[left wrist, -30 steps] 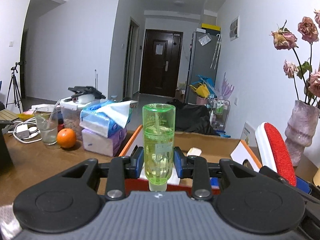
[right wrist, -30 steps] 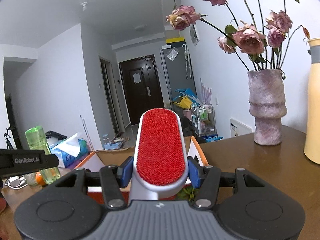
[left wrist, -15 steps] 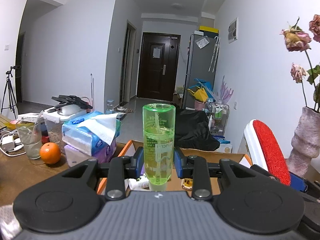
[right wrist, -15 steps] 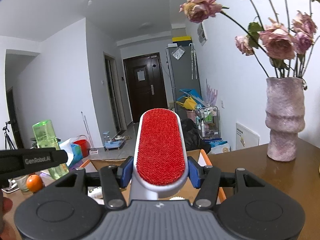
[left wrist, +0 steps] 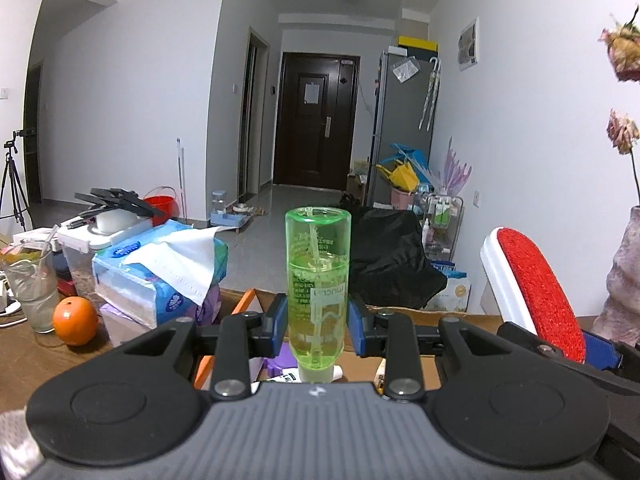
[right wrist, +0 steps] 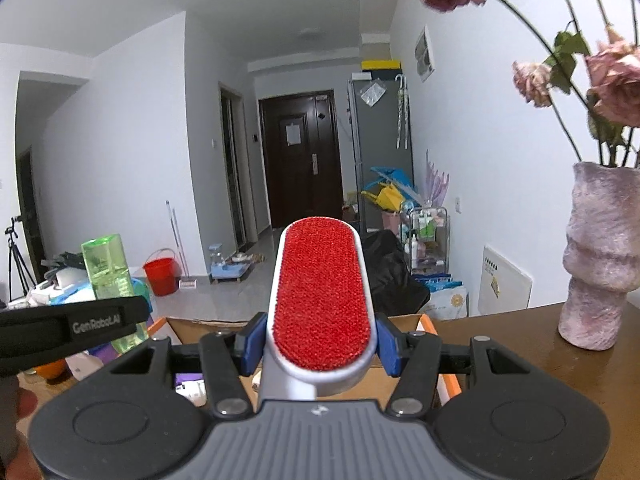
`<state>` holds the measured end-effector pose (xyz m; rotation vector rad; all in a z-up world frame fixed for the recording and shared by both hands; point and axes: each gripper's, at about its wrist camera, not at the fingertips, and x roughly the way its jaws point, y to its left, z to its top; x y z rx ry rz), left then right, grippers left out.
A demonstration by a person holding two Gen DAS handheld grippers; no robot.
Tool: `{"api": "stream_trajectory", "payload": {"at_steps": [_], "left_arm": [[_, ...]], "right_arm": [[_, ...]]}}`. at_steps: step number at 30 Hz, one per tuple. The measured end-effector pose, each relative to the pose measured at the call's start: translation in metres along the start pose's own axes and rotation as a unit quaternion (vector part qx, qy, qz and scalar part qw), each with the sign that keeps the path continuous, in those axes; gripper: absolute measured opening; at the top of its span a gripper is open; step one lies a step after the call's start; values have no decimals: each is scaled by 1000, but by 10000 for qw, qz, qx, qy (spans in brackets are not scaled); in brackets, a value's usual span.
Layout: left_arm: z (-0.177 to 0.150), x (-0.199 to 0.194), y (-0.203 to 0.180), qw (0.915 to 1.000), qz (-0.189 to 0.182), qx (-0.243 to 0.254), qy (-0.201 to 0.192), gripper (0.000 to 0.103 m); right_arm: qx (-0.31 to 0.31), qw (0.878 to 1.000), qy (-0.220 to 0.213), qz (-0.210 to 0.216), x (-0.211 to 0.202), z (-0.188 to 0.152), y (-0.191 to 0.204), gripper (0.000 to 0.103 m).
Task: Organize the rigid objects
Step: 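Carry the green bottle and lint brush over the cardboard box with both tools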
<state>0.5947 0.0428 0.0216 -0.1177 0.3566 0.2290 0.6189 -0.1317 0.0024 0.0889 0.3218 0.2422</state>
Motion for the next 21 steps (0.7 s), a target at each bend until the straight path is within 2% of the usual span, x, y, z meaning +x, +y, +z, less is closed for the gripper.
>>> {"api": "stream_trajectory", "payload": {"at_steps": [11, 21], "left_arm": [[-2, 32, 7, 9996, 50, 4, 285, 32], [-6, 40, 8, 9987, -40, 102, 494, 34]], "right_arm": [[124, 9988, 471, 31, 28, 1, -7, 55], [149, 9975, 696, 18, 37, 3, -12, 55]]}}
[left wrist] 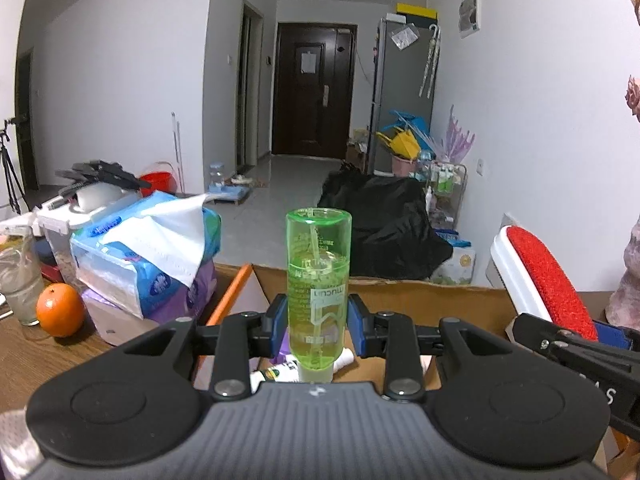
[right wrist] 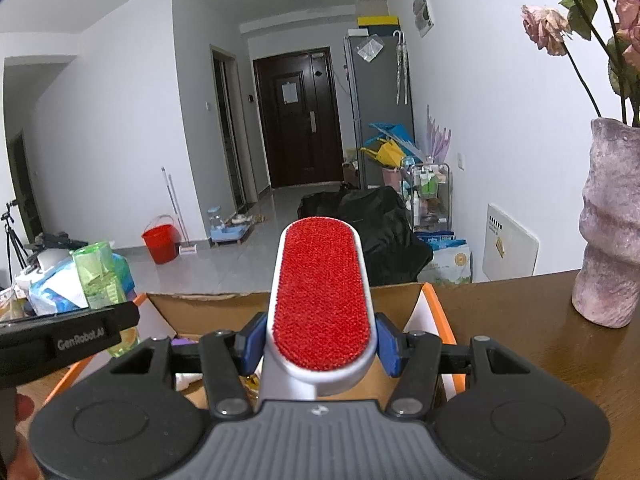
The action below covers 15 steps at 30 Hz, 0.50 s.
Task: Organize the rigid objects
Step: 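Carry the green bottle and lint brush over the cardboard box with both tools, then open both tools to drop the bottle and lint brush into the box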
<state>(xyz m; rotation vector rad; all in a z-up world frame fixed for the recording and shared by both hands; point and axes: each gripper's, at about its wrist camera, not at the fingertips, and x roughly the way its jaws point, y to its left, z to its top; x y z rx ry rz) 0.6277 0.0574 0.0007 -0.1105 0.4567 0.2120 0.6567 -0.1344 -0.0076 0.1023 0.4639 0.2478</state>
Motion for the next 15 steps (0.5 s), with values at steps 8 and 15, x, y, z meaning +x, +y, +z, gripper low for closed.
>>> {"api": "stream_trajectory", "payload": {"at_steps": [8, 15], "left_arm": [[1, -17, 3, 9986, 243, 290, -381, 103], [0, -24, 2, 9976, 298, 420, -453, 103]], "right_arm": [[14, 9998, -127, -128, -10, 7, -6, 93], [-3, 9998, -96, -160, -15, 6, -9, 103]]}}
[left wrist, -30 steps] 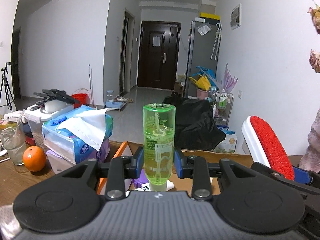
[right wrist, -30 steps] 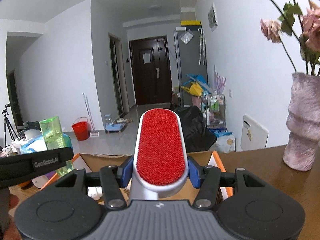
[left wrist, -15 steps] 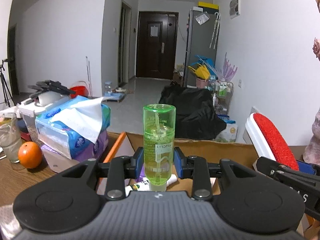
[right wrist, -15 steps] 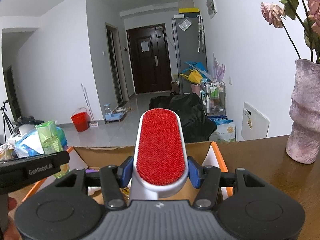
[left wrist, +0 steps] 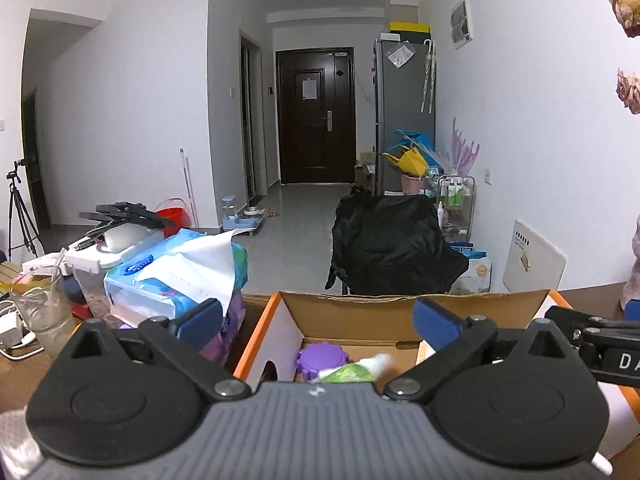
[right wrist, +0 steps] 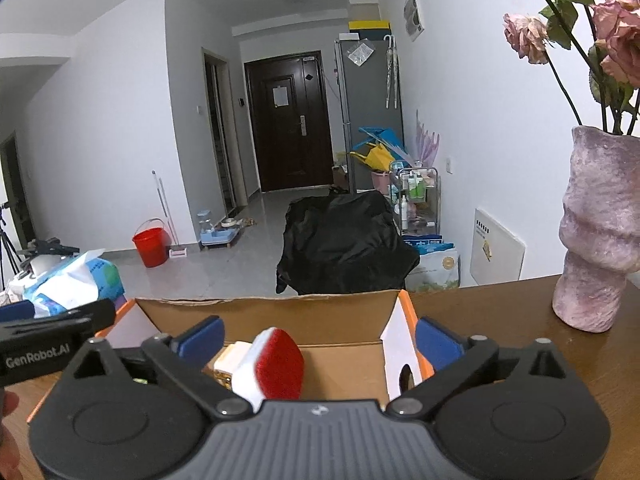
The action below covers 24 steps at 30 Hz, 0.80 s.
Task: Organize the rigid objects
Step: 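Open both tools to drop the bottle and lint brush into the box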
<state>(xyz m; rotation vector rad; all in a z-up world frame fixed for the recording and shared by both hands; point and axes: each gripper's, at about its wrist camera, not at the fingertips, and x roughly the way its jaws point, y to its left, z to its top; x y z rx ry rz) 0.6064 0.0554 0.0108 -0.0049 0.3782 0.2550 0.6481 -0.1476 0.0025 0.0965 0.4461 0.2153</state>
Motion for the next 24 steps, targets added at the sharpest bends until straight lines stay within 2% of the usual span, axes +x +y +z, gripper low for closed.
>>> {"api": "stream_trajectory", "payload": {"at_steps": [14, 24], "left_arm": [[-1, -23, 7, 9999, -115, 18, -39, 103], [-10, -61, 10, 9997, -208, -75, -113, 103]], "right_arm": [[-276, 9992, -297, -23, -29, -7, 1, 103], [-306, 9985, -459, -8, -67, -14, 2, 103]]}}
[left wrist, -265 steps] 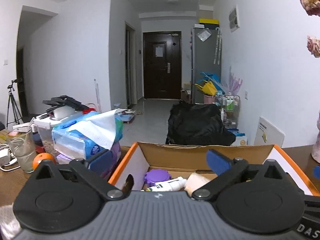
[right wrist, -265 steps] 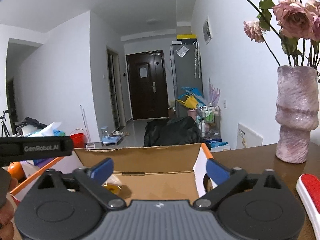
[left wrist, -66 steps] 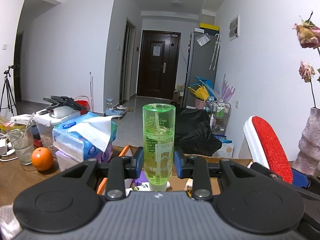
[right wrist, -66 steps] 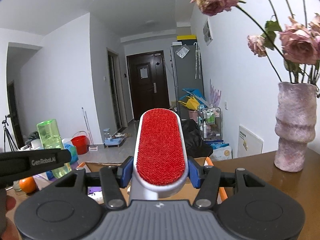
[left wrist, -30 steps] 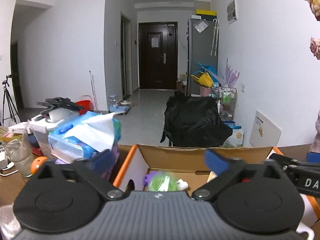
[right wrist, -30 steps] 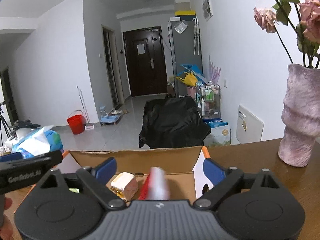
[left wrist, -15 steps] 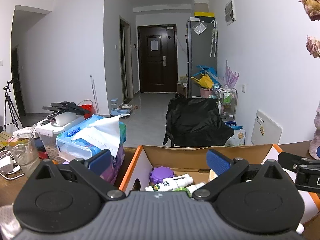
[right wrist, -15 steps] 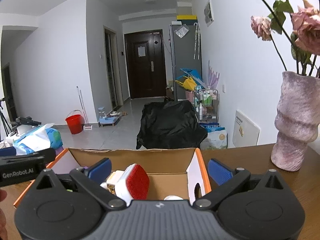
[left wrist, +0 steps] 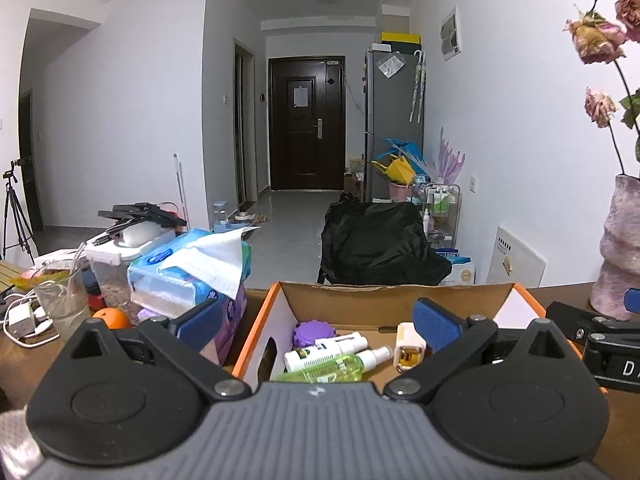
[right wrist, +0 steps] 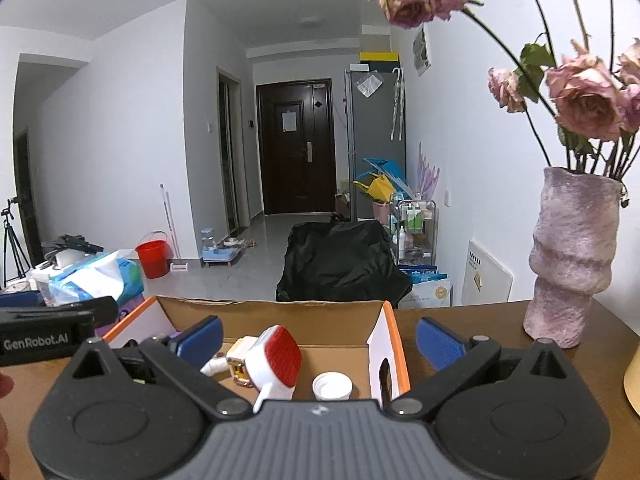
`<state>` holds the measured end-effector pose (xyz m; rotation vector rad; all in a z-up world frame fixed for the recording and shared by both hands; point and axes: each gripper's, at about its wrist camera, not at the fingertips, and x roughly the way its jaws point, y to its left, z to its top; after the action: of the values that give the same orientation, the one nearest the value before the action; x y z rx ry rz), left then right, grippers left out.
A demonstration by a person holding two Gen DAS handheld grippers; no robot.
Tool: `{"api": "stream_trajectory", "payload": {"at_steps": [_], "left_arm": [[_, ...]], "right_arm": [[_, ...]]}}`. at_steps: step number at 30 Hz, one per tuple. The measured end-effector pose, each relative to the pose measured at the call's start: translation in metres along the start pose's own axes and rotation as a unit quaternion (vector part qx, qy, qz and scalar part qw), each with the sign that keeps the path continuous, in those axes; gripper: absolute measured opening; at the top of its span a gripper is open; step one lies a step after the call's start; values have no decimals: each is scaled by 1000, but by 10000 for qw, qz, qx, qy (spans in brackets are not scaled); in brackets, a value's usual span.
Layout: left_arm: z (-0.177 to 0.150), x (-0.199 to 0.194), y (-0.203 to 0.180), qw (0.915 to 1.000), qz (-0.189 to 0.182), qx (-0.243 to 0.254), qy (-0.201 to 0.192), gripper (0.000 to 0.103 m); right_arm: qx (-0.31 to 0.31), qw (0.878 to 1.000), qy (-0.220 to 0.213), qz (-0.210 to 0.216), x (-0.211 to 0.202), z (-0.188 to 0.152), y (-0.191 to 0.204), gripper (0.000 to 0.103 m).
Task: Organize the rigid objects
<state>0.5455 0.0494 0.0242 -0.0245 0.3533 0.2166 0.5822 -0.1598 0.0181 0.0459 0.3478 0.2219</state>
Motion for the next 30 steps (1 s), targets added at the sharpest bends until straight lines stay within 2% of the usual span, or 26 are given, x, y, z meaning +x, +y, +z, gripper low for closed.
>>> {"api": "stream_trajectory", "payload": {"at_steps": [11, 20, 25, 30], "left_arm": [[-11, -59, 11, 9998, -72, -135, -87, 103], [-25, -136, 14, 9994, -184, -8, -280, 103], [-40, -178, 14, 9992, -307, 32, -244, 103], [-61, -219, 22, 9993, -355, -29, -140, 103]], "right_arm": [[-51, 9998, -173, -3, -65, -13, 4, 103], [-36, 9993, -379, -4, -142, -25, 5, 103], [36, 9988, -490, -47, -187, -41, 6, 103], [79, 9992, -391, -94, -231, -67, 6, 103]]}}
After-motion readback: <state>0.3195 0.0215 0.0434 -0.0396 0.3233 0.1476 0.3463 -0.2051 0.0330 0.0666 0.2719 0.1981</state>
